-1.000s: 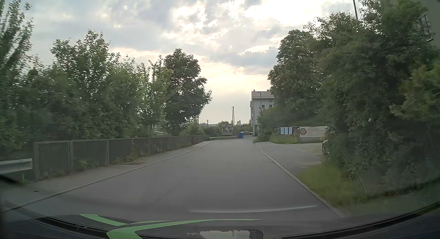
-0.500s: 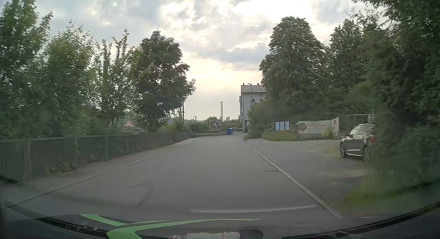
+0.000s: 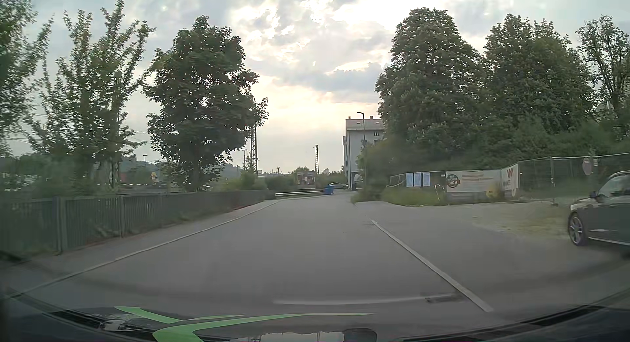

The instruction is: Follow the waypoints while adhering to traffic rules and regulations

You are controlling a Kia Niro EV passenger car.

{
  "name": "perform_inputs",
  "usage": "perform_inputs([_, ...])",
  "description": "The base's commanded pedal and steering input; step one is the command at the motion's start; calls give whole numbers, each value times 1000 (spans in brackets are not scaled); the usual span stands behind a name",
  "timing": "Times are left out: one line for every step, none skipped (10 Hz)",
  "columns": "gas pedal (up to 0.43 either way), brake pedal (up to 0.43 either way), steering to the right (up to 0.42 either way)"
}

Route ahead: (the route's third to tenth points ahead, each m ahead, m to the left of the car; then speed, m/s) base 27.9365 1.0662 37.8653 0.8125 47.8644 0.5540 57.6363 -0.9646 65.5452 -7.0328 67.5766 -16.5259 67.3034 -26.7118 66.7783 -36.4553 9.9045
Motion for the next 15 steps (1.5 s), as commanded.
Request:
perform_inputs([197,0,-1])
perform_inputs([189,0,-1])
perform_inputs([177,0,-1])
perform_inputs([169,0,-1])
perform_inputs([130,0,-1])
perform_inputs([67,0,-1])
perform_inputs([0,0,-1])
perform_inputs([0,0,-1])
perform_inputs([0,0,-1])
perform_inputs([0,0,-1])
perform_inputs([0,0,-1])
perform_inputs([0,0,-1])
perform_inputs([0,0,-1])
perform_inputs([0,0,-1])
perform_inputs([0,0,-1])
